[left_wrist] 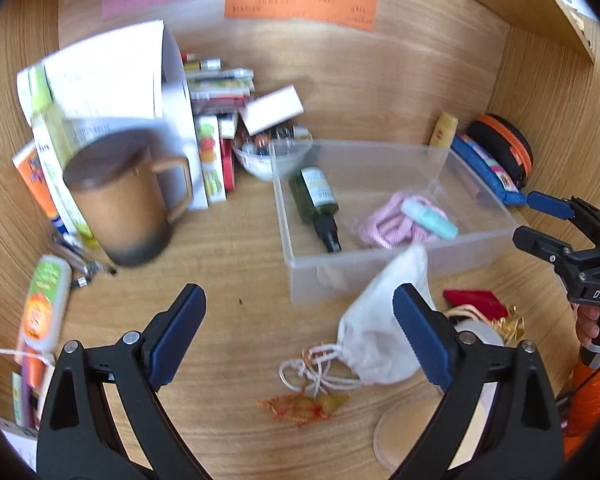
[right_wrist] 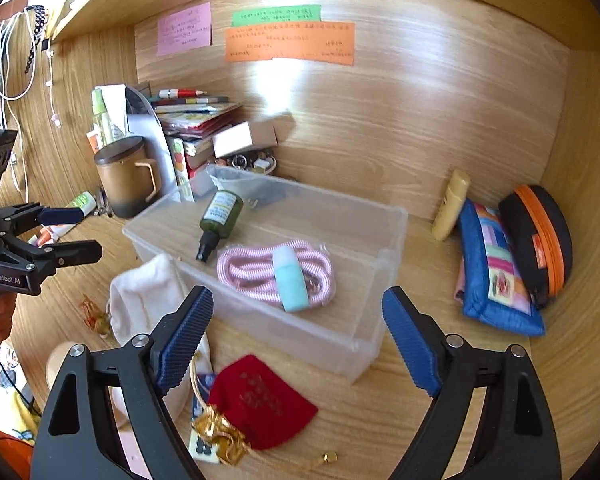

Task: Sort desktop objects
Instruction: 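Move both grippers back toward the red pouch and white cloth bag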

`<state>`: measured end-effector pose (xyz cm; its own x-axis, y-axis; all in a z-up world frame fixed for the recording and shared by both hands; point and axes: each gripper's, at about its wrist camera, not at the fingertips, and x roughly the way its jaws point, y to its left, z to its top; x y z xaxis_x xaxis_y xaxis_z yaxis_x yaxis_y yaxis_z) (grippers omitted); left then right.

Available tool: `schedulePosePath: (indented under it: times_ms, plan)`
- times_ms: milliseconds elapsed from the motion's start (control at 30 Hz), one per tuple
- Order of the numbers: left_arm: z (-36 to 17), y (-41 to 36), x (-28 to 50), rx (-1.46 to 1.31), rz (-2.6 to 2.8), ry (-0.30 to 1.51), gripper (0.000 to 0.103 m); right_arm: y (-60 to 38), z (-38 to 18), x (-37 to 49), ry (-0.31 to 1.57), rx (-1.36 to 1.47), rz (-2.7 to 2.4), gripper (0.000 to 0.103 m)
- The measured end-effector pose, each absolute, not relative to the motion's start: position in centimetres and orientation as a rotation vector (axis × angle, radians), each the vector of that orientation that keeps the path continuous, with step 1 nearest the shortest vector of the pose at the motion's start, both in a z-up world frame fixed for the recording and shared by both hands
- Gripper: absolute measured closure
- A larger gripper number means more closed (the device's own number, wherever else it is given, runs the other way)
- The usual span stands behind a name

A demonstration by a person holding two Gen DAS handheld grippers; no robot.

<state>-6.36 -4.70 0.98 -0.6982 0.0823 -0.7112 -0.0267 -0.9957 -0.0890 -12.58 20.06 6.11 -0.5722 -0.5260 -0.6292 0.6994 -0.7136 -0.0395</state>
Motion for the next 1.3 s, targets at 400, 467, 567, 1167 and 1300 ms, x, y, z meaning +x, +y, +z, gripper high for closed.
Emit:
schedulePosePath:
  times_ms: [400, 467, 567, 1167, 1300]
  plan:
    - [-2.3, -3.0, -6.7, -1.324, 2.688, -0.108, 0.007, 21.8, 2.9, -12.8, 0.383, 0.94, -2.258, 0.018]
    - [-2.6, -2.7, -6.9, -1.339, 2.662, -0.116, 0.007, 22.1, 2.4, -12.6, 0.368, 0.965, -2.238, 0.018]
    - [-3.1, -2.3, -7.4, -1.367, 2.624, -0.129, 0.007, 22.3, 2.1, -12.0, 0.348, 0.983, -2.203, 0.018]
    - [-5.3, -0.5, -9.8, -1.448, 2.49, -0.13, 0.007, 21.2, -1.6, -11.1, 0.352, 1.113, -2.129, 0.018]
    - [-5.7, 0.2, -10.0, -1.44, 2.498, -0.088, 0.006, 21.4, -2.1, -11.9, 0.353, 1.125, -2.147, 0.018]
